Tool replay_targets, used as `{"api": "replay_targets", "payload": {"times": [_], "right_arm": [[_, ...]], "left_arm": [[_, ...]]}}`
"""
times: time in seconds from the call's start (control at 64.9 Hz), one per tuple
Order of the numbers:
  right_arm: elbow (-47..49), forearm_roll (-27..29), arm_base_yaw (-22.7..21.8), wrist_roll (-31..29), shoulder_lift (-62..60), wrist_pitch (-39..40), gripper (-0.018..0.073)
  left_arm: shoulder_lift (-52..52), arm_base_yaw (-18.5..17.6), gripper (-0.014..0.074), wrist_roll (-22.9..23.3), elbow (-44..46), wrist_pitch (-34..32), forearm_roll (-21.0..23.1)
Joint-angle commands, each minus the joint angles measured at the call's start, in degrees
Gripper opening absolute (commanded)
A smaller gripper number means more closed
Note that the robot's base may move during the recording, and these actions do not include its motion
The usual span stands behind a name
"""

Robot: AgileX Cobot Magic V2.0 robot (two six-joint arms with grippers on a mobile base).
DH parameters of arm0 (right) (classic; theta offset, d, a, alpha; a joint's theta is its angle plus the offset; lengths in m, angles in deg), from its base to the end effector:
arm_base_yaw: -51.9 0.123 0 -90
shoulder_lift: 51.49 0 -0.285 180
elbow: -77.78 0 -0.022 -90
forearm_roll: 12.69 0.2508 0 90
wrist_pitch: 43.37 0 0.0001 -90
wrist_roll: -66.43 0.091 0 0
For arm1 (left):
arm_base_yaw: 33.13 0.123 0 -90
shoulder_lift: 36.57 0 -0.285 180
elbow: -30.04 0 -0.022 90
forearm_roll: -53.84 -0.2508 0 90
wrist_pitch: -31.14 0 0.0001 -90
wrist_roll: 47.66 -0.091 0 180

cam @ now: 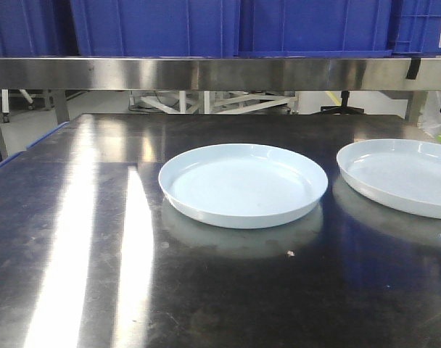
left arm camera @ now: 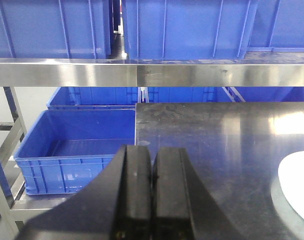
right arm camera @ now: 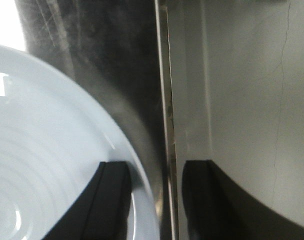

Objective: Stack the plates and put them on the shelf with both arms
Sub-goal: 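Grasp the other white plate with the right gripper and lift it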

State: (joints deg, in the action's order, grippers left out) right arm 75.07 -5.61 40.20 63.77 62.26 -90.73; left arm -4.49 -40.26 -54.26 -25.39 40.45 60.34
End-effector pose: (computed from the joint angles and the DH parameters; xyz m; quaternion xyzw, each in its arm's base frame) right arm 0.3685 -0.0679 0.2048 0.1128 0.9823 0.0329 0.1457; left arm 0.0975 -0.0139 0.2964 0.0538 0.7456 -0.0471 0.6625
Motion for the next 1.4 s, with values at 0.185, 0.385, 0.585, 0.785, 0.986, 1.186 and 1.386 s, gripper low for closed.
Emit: {"api": "replay_targets", "payload": {"times": [0.185,0.385,0.585,0.785,0.986,1.186,1.386], "right_arm": [[1.65,0.25,-0.39,-0.74,-2.44,1.2,0.0162],[1.83,1.24,-0.77,-0.74,-3.24,-0.77,0.0051],[3.36,3.33,-2.79,-0.74,-6.09,-2.04,0.0051],[3.97,10.11,-4.73,-1.96,-9.91,-3.61,0.0051],[3.97,20.1,-1.16,-3.4,-13.22,-5.34,0.0051],[3.97,20.35,8.6,-3.4,-12.51,-3.31,0.0051],[3.91,20.35,16.68,-3.35,-9.97,-1.21,0.0051]], "left_arm": [[0.29,0.08,0.0082,-0.1,1.74,-4.5,0.16],[0.29,0.08,0.0082,-0.1,1.74,-4.5,0.16],[0.29,0.08,0.0082,-0.1,1.74,-4.5,0.16],[0.29,0.08,0.0082,-0.1,1.74,-4.5,0.16],[0.29,0.08,0.0082,-0.1,1.74,-4.5,0.16],[0.29,0.08,0.0082,-0.1,1.74,-4.5,0.16],[0.29,0.08,0.0082,-0.1,1.74,-4.5,0.16]]}}
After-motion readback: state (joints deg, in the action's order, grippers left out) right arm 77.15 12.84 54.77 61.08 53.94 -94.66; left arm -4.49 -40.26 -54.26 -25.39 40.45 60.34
